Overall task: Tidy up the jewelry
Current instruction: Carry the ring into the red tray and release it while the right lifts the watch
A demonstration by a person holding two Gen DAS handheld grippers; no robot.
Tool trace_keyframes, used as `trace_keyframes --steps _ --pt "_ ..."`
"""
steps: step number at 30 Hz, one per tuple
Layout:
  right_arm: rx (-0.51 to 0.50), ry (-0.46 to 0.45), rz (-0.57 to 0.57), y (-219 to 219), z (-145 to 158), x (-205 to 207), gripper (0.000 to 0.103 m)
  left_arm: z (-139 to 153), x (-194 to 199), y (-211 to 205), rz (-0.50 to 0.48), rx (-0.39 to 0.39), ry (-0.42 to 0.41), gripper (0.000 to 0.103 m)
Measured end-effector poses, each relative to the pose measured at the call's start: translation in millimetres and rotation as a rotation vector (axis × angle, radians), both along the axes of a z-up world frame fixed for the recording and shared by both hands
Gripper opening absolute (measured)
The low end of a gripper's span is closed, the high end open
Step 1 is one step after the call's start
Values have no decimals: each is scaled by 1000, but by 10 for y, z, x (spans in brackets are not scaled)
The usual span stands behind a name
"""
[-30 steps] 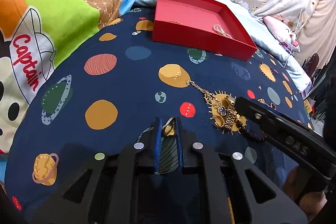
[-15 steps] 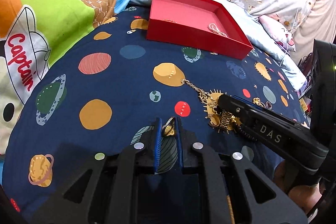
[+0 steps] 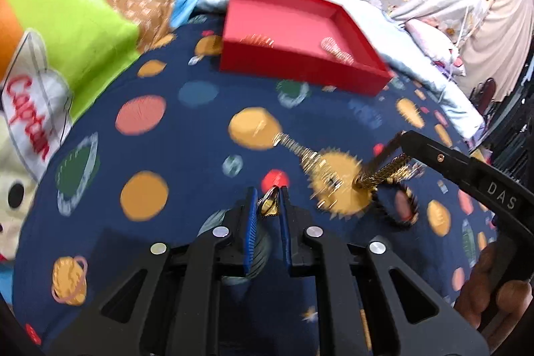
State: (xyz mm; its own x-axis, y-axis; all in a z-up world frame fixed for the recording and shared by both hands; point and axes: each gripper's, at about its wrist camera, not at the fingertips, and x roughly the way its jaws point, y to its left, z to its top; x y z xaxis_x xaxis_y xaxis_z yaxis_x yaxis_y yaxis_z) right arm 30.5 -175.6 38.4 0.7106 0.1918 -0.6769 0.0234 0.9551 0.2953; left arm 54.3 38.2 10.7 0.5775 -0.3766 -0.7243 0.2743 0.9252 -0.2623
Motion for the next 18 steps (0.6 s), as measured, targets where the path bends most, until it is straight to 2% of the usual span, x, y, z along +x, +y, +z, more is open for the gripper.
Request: trace_keyframes --steps 7,8,9,10,14,16,18 --pt "-1 -62 -13 -344 312 369 20 622 376 -239 -38 10 -142 12" --pt "-4 -74 -14 -390 357 460 9 702 478 -270 -45 1 -152 12" --pt "-12 -85 -14 -445 414 582 3 753 561 -288 -49 -8 -158 12" --pt "-19 -95 -17 -485 462 667 3 816 683 -325 -53 -13 -165 12" --pt "-50 -120 -12 -584 592 1087 3 965 1171 -530 -62 12 -200 12" --pt "-68 -122 -16 -606 624 1235 2 980 1395 -592 -42 25 -186 12" --pt "-43 -103 -7 -652 579 1276 3 983 1513 -605 -36 6 -172 12"
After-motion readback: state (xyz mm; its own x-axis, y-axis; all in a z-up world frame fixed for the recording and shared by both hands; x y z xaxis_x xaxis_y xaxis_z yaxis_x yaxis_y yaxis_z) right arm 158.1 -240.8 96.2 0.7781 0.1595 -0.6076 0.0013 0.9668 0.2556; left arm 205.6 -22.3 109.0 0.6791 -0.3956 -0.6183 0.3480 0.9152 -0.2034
